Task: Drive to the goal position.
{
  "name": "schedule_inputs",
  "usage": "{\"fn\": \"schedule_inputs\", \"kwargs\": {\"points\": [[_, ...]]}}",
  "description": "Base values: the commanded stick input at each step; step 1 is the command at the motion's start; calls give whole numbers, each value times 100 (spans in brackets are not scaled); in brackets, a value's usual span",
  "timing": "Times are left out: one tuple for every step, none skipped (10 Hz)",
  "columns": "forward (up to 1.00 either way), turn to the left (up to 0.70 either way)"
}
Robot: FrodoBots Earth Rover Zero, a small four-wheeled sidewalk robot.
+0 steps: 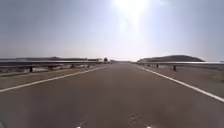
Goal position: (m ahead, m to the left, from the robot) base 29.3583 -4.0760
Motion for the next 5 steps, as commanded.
{"fn": "schedule_inputs", "kwargs": {"points": [[70, 0], [70, 0], [70, 0], [70, 0], [70, 0]]}}
